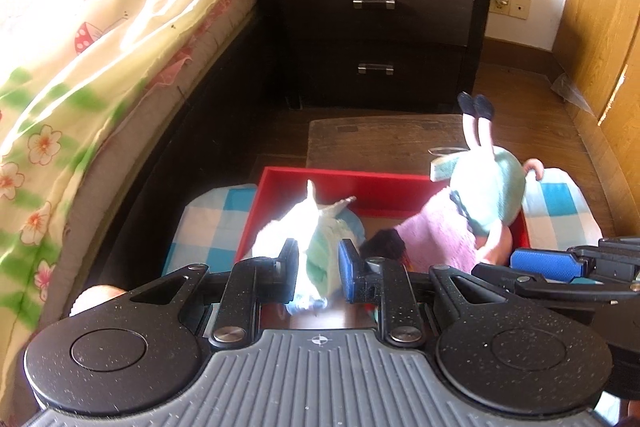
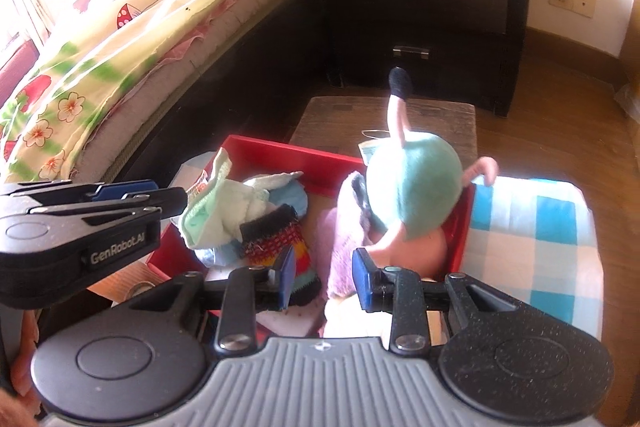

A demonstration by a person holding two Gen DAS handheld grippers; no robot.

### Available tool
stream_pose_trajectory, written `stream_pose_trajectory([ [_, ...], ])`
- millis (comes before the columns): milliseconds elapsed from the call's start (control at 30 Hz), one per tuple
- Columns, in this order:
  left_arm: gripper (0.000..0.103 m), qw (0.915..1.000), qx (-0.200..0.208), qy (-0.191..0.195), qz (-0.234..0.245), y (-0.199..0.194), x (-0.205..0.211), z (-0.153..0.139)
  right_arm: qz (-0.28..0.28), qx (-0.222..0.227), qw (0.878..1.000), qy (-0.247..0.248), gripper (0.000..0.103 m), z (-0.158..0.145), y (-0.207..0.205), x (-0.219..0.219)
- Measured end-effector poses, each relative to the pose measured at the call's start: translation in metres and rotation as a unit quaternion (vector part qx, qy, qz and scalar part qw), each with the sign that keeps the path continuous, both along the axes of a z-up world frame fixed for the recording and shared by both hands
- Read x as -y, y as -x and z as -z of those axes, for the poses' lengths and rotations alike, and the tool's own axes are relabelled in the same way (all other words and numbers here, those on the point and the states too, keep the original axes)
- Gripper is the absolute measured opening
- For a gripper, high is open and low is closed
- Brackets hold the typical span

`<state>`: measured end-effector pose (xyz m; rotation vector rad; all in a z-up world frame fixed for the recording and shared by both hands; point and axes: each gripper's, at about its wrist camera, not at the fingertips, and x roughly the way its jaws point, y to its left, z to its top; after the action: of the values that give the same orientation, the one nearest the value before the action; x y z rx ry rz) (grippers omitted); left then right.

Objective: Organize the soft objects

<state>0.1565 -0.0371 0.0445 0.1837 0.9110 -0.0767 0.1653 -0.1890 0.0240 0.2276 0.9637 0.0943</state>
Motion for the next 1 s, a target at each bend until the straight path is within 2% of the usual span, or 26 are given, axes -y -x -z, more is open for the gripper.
stream_pose_trajectory([
  [333,0.027,0.9997,0.015,-0.002,0.019,0.038,0.011,-0.006,0.0,0.001,1.0,-0.004,0.011,-0.003,0.035,0.004],
  [633,0.03,0.9991,0.02,0.011,0.035,0.079,0.016,-0.003,0.003,0.006,1.0,-0.024,0.013,-0.004,0.077,0.008],
  [1000,0.033,0.9983,0.019,0.021,0.051,0.137,0.019,0.015,-0.003,0.013,0.999,-0.048,0.017,0.008,0.148,0.011],
])
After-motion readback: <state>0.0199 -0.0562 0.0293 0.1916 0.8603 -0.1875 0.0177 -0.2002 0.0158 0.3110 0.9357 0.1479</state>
